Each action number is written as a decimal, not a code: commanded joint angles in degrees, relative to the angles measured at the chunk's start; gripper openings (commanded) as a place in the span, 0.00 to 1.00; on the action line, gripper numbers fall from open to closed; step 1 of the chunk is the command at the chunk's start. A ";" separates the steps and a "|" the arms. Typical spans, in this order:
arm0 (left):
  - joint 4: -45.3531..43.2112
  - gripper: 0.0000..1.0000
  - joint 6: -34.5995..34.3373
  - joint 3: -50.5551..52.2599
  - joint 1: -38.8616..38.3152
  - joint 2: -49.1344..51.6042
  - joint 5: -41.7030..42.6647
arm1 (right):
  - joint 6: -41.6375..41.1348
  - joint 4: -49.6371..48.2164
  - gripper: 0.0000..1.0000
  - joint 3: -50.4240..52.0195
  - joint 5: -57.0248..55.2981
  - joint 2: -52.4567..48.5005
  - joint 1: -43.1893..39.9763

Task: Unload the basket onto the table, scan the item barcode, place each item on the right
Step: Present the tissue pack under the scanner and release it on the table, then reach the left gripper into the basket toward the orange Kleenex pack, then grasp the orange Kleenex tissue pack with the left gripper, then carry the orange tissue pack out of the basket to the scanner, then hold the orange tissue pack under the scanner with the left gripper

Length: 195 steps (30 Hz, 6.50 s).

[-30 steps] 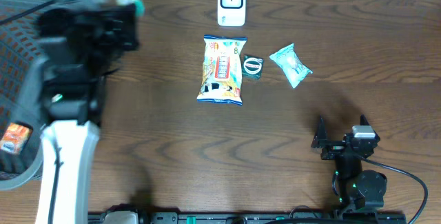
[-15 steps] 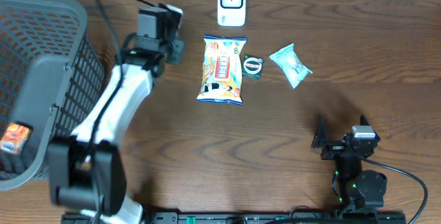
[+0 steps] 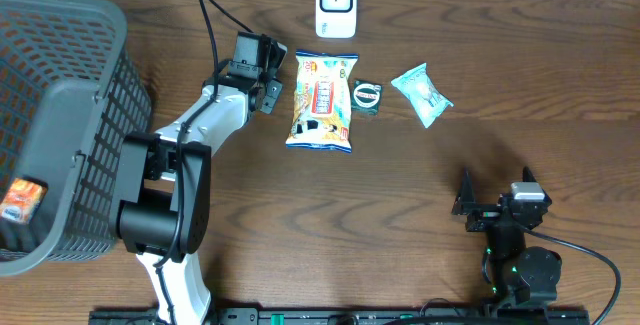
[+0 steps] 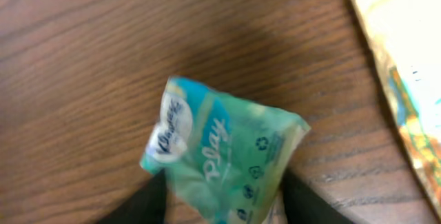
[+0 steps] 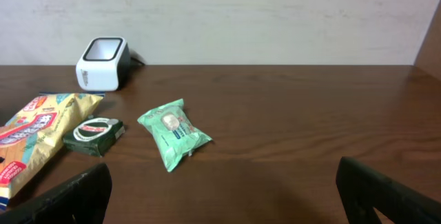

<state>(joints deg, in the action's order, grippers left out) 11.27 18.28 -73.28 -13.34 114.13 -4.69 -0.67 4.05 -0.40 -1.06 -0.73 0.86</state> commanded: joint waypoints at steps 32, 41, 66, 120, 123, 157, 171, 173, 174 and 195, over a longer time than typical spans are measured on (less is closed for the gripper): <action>9.16 0.77 -16.72 0.22 40.96 -34.14 -1.16 | -0.59 0.24 0.99 0.09 0.13 0.09 -0.46; 15.26 0.72 -24.00 0.26 53.00 -29.73 -1.18 | -0.59 0.24 0.99 0.09 0.13 0.09 -0.46; 22.53 0.72 -27.47 0.33 59.67 -8.79 -8.68 | -0.59 0.24 0.99 0.09 0.13 0.09 -0.46; 15.78 0.07 -55.39 0.94 57.05 -43.58 16.94 | -0.59 0.24 0.99 0.09 0.13 0.09 -0.44; 11.87 0.07 -55.69 0.94 55.74 -46.07 22.95 | -0.59 0.24 0.99 0.09 0.13 0.09 -0.46; 10.27 0.07 -9.20 0.94 -1.29 -22.45 4.07 | -0.59 0.24 0.99 0.09 0.13 0.09 -0.46; 14.60 0.08 -10.88 0.94 -2.75 -5.73 -2.08 | -0.59 0.24 0.99 0.09 0.13 0.09 -0.46; 14.67 0.08 -11.10 0.94 -2.75 -4.72 -2.08 | -0.59 0.24 0.99 0.09 0.13 0.09 -0.46; 14.58 0.07 -11.32 0.94 -2.75 -4.26 -2.08 | -0.59 0.24 0.99 0.09 0.13 0.09 -0.46; 5.35 0.07 -23.52 0.94 -2.75 -2.69 7.02 | -0.59 0.24 0.99 0.09 0.13 0.09 -0.46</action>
<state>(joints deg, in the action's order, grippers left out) 16.78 -3.29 -72.29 -16.10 110.43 0.30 -0.67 4.08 -0.40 -1.06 -0.73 0.86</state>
